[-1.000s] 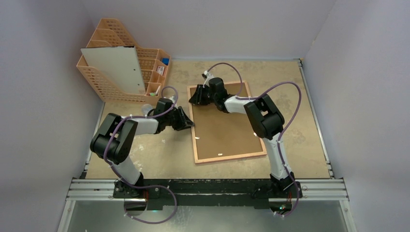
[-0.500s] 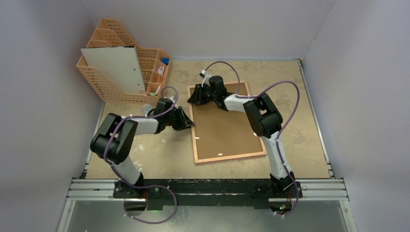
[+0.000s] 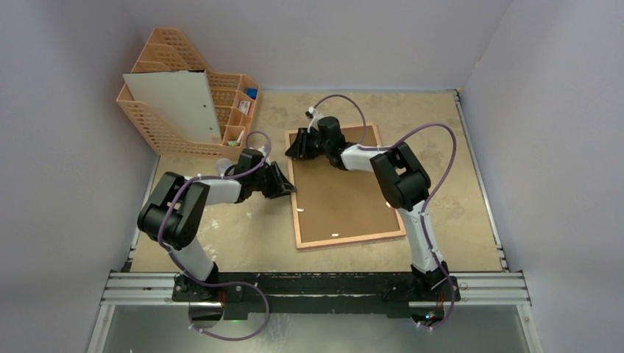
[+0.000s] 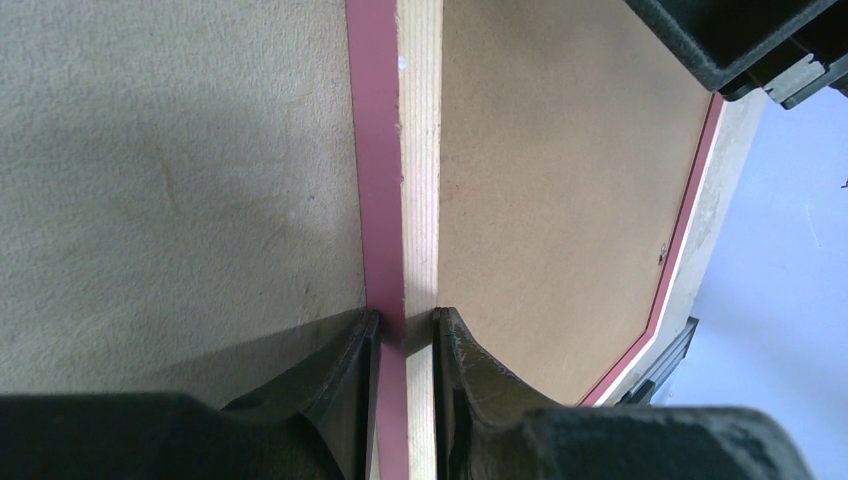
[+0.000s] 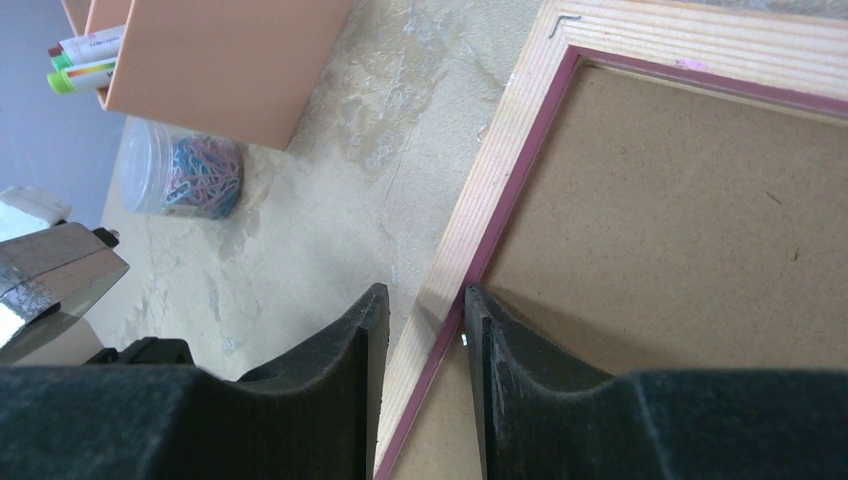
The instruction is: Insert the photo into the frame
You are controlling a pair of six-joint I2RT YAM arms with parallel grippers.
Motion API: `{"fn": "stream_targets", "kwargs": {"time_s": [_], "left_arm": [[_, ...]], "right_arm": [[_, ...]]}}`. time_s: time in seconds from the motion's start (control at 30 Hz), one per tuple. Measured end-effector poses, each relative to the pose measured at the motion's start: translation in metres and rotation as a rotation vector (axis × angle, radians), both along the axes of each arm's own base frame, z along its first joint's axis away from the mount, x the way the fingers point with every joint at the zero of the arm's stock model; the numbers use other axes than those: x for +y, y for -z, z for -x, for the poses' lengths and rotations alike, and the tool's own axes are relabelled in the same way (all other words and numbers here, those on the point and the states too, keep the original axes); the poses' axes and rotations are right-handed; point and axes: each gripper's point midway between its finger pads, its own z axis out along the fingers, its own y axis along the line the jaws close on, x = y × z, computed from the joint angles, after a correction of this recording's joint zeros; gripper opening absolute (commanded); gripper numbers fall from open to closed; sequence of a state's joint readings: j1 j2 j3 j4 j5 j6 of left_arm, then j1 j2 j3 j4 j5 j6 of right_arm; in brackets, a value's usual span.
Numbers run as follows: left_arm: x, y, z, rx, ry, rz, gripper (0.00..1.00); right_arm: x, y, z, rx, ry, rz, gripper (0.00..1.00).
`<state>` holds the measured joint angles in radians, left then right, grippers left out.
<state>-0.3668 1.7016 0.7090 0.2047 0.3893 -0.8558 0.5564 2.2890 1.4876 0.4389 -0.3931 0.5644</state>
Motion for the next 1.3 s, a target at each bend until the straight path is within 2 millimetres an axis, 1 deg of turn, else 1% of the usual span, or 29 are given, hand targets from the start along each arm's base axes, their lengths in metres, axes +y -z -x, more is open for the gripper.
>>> {"fn": "stream_targets", "kwargs": {"time_s": [0.2, 0.6, 0.83, 0.93, 1.3], "left_arm": [[0.001, 0.0, 0.0, 0.004, -0.002, -0.004, 0.1], [0.002, 0.001, 0.0, 0.008, -0.007, -0.011, 0.09], [0.002, 0.001, -0.001, 0.007, -0.008, -0.011, 0.09], [0.002, 0.0, -0.001, 0.009, -0.008, -0.013, 0.08], [0.001, 0.001, -0.001, 0.024, -0.007, -0.02, 0.08]], "right_arm": [[-0.002, 0.001, -0.003, 0.009, 0.027, 0.001, 0.33], [-0.006, 0.003, -0.001, -0.02, -0.008, 0.048, 0.33], [-0.008, 0.002, 0.002, -0.044, -0.073, 0.074, 0.35], [-0.007, 0.002, 0.006, -0.05, -0.12, 0.069, 0.36], [-0.005, 0.002, 0.012, -0.061, -0.243, 0.038, 0.37]]}}
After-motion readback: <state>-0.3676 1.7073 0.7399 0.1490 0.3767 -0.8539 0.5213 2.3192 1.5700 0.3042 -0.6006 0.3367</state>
